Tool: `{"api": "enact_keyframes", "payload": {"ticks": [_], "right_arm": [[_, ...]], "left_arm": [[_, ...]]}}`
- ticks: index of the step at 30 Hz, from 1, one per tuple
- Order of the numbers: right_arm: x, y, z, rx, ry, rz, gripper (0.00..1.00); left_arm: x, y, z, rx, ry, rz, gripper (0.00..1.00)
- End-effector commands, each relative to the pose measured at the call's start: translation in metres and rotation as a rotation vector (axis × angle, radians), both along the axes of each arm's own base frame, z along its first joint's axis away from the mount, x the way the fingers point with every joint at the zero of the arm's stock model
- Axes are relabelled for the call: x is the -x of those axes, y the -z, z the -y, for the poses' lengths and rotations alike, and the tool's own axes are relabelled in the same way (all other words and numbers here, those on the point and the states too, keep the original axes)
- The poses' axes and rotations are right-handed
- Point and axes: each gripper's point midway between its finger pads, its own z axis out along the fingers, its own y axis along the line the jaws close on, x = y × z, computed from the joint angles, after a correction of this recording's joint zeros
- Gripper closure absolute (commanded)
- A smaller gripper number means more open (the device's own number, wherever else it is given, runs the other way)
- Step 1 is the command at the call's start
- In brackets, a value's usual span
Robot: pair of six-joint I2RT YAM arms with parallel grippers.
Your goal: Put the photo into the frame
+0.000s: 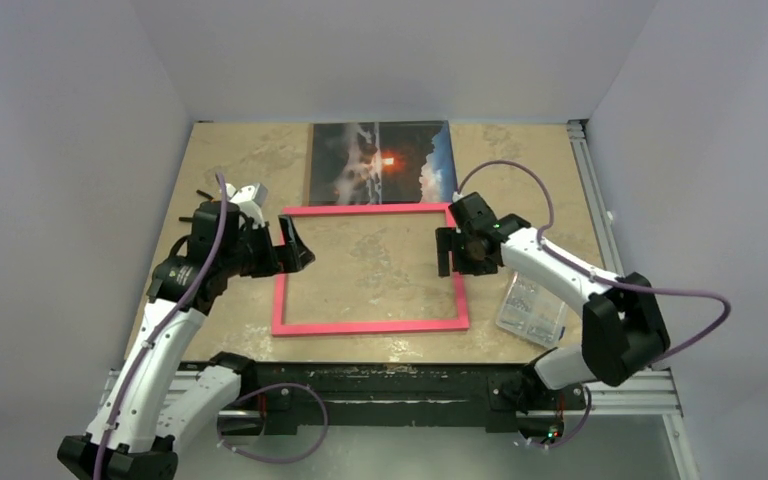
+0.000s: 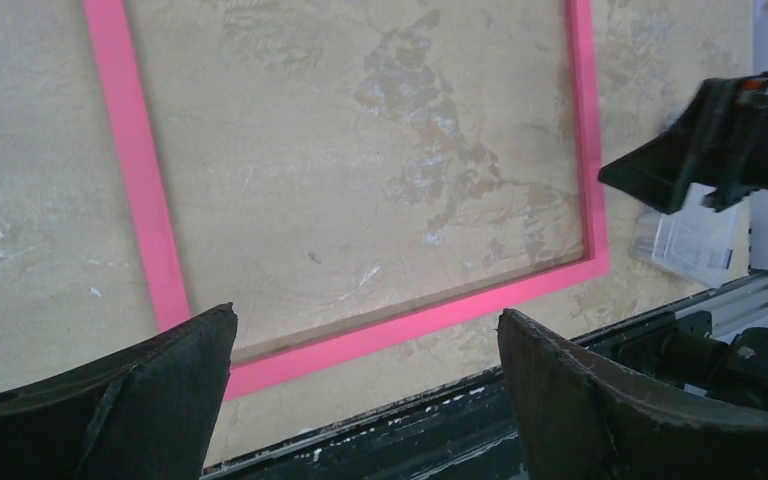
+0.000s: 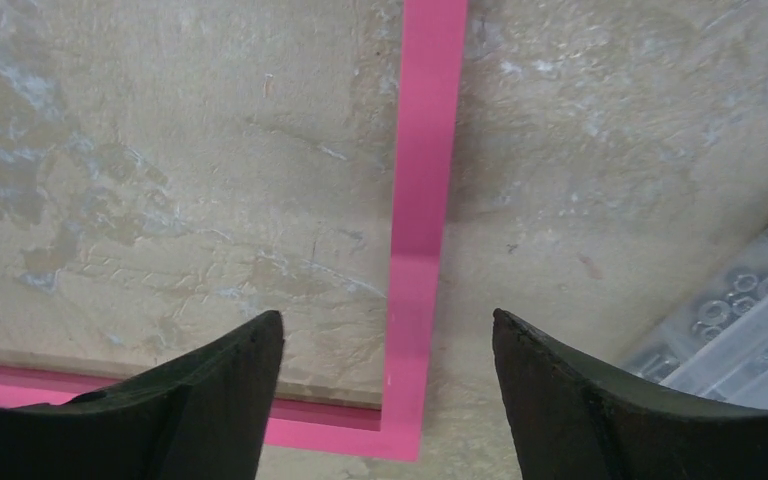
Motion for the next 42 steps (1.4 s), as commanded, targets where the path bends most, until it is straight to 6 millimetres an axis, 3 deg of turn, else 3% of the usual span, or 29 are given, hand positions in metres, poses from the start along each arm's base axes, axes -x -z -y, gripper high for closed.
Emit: {"api": "enact_keyframes", "payload": {"ticks": [1,5,8,15,20,23,28,42], "right_arm": [[-0.005,0.008,-0.003,0.109,0.039,-0.006,0.28],[-0.006,0.021,-0.002,0.183,0.046,-0.027,0.36],[-0.005,0.031,-0.006,0.19,0.033,-0.042,0.44],[0.001,0.054,-0.017,0.192,-0.006,-0.089,0.67],[0.002,0.052,-0.019,0.183,-0.024,-0.097,0.9],[0.003,0.048,-0.021,0.176,-0.034,-0.104,0.99],[0.006,0.032,-0.032,0.114,-0.056,-0.11,1.0],[0.008,-0.047,-0.052,-0.002,-0.087,-0.111,1.0]], "left_arm": [[-0.008,-0.055,0.01,0.059,0.005,0.18,0.0],[-0.002,-0.069,0.018,0.114,0.038,0.239,0.0],[0.004,-0.065,0.022,0.126,0.068,0.245,0.0],[0.012,-0.038,0.035,0.138,0.154,0.21,0.0],[0.021,-0.01,0.054,0.112,0.26,0.162,0.0],[0.027,0.004,0.067,0.106,0.321,0.158,0.0],[0.035,0.017,0.094,0.072,0.434,0.172,0.0],[0.058,0.034,0.159,-0.251,0.664,0.296,0.0]]}}
